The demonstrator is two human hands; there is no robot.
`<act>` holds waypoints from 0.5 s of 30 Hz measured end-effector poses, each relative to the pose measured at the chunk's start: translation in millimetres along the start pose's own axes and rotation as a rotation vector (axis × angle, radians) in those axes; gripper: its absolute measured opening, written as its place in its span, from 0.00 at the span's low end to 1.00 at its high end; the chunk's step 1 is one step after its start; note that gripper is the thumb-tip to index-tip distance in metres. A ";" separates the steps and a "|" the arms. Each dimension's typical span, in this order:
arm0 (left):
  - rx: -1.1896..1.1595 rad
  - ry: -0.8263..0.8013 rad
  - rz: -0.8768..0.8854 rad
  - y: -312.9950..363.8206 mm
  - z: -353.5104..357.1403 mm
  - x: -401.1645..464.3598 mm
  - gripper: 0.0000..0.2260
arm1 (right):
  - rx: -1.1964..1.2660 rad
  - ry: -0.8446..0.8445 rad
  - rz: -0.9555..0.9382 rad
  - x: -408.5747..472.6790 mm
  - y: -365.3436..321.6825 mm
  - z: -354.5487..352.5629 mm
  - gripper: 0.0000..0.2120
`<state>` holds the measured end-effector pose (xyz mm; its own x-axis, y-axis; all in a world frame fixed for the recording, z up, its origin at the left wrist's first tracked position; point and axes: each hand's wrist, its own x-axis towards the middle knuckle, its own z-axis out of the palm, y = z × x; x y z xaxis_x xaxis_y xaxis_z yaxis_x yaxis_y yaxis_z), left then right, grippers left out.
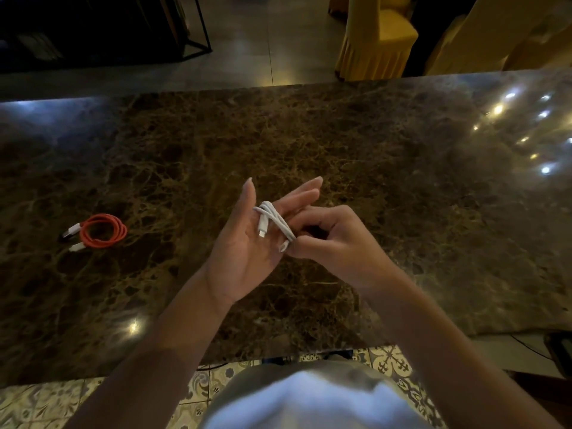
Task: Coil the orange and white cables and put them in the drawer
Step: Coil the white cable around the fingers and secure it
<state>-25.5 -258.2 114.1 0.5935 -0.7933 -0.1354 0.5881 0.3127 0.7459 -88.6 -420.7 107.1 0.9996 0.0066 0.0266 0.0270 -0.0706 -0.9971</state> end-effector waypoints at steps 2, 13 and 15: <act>0.159 0.074 0.094 -5.2 -1.8 4.6 0.26 | 0.063 -0.046 0.022 -0.8 -2.1 -0.8 0.10; -0.098 -0.016 0.114 -11.0 -14.7 0.8 0.20 | 0.373 0.388 0.082 8.8 4.4 -11.5 0.05; -0.107 -0.032 0.096 -11.1 -14.5 -0.5 0.20 | 0.344 0.459 0.130 17.8 9.2 -17.7 0.05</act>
<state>-24.4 -253.7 96.4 0.6333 -0.7727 -0.0447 0.5855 0.4405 0.6806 -70.5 -438.9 99.7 0.8964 -0.4185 -0.1464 -0.0229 0.2861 -0.9579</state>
